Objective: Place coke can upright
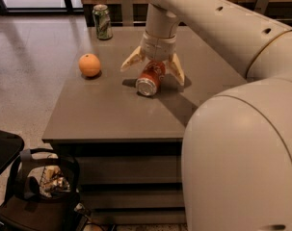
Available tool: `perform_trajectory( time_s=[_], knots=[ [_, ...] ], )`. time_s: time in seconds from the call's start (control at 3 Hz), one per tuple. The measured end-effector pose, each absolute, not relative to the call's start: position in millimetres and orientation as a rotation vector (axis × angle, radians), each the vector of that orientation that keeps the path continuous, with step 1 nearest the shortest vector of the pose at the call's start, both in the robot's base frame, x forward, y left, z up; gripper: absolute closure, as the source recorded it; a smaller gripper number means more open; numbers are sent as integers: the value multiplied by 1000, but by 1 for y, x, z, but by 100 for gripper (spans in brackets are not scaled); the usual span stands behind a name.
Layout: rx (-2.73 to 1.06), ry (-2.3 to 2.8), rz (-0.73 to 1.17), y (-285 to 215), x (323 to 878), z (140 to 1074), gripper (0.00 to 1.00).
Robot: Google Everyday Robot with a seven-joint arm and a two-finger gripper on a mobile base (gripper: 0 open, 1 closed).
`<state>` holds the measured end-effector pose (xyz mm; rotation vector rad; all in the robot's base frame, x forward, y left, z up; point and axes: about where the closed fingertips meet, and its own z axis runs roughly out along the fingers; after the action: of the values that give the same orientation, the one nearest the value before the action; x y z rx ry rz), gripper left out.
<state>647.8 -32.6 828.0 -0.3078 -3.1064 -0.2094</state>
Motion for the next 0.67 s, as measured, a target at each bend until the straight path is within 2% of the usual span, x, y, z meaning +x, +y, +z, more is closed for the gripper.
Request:
perform_trajectory(
  time_s=[0.67],
  knots=[
    [-303,-3120,-220,-29,654,825,43]
  ],
)
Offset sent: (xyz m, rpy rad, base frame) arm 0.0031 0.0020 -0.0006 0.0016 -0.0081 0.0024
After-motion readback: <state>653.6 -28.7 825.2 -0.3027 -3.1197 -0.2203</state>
